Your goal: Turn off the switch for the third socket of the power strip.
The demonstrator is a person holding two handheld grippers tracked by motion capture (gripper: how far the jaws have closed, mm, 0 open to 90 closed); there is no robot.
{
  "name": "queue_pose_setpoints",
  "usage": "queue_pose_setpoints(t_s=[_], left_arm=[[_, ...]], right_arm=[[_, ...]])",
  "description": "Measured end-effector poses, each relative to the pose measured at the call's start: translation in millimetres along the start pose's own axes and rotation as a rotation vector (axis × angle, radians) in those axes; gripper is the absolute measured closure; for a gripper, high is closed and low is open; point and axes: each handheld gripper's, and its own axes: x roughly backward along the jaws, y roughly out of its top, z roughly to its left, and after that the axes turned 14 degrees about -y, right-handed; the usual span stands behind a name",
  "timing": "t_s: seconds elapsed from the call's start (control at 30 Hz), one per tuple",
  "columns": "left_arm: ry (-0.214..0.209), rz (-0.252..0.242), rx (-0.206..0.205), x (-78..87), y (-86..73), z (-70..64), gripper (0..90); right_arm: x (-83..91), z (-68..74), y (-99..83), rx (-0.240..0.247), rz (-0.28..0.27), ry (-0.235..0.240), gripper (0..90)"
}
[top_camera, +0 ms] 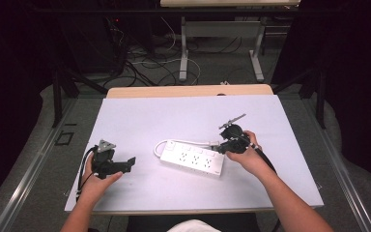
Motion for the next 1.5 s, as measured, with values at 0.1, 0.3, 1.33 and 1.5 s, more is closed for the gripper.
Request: queue_pose_setpoints(t_s=[0.1, 0.3, 1.33, 1.5], left_arm=[[0.001, -0.001, -0.002, -0.1, 0.0, 0.2, 6.4], [0.003, 0.004, -0.008, 0.8, 0.0, 1.0, 6.9], [0.008, 0.008, -0.007, 0.3, -0.6, 1.9, 7.4], [0.007, 0.007, -0.009, 0.1, -0.6, 1.9, 7.5]], right_arm=[[-3.0, 2.9, 2.7, 0.007, 0.007, 0.004, 74.4], [-9.7, 7.2, 7.2, 0.018, 0.025, 0.012, 75.5], [-29.6, 13.2, 14.1, 0.010, 0.077, 0.048, 87.7], [-29.8, 12.9, 13.3, 0.020, 0.060, 0.052, 87.6]])
